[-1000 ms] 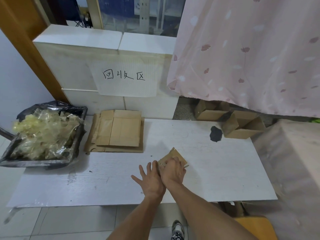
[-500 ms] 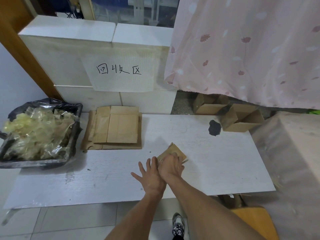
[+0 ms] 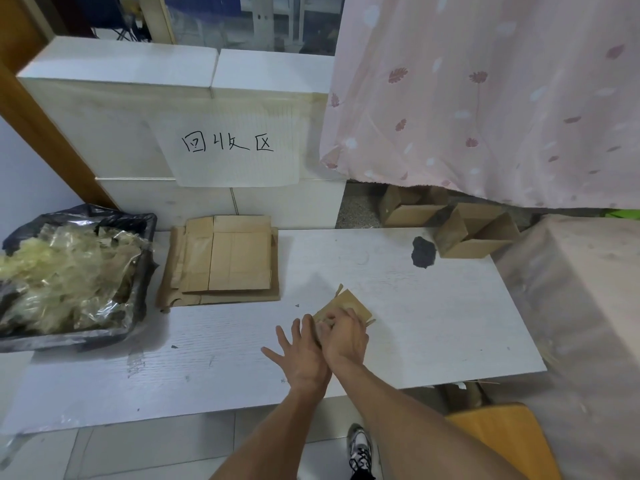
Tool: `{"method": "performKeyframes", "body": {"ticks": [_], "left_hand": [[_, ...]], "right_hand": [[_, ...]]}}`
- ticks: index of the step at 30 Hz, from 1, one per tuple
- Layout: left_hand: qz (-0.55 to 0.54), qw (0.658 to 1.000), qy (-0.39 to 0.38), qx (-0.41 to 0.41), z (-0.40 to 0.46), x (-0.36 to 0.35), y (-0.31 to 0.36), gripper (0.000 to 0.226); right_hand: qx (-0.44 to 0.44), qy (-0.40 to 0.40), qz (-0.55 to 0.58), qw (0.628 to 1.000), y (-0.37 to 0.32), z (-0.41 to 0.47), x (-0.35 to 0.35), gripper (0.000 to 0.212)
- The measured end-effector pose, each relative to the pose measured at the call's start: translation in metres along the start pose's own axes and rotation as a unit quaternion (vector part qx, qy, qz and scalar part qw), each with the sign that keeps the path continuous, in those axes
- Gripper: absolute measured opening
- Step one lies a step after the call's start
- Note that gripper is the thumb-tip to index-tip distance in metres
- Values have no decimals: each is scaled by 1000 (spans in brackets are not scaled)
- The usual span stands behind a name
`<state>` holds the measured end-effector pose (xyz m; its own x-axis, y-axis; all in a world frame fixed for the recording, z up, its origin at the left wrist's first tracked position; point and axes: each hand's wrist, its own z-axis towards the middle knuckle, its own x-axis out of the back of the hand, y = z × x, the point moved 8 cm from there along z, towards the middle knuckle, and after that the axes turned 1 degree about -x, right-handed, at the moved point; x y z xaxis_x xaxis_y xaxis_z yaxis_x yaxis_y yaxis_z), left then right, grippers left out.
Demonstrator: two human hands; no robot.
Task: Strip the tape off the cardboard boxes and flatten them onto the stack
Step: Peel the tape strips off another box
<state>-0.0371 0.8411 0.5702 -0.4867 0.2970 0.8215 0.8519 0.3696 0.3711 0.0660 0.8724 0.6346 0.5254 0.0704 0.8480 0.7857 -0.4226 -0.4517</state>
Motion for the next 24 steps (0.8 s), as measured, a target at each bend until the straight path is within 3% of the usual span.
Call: {"method": "performKeyframes", "body": {"ticks": [12, 19, 24], "left_hand": [[45, 999, 2, -14, 2, 16, 5, 72], [97, 995, 14, -22, 11, 40, 22, 63], [141, 987, 35, -66, 10, 62, 46, 83]], "right_hand": [[158, -15, -157, 975, -8, -12, -4, 23], [185, 3, -88, 979, -11, -11, 26, 27], [145, 27, -5, 989, -1, 2, 63, 11]]}}
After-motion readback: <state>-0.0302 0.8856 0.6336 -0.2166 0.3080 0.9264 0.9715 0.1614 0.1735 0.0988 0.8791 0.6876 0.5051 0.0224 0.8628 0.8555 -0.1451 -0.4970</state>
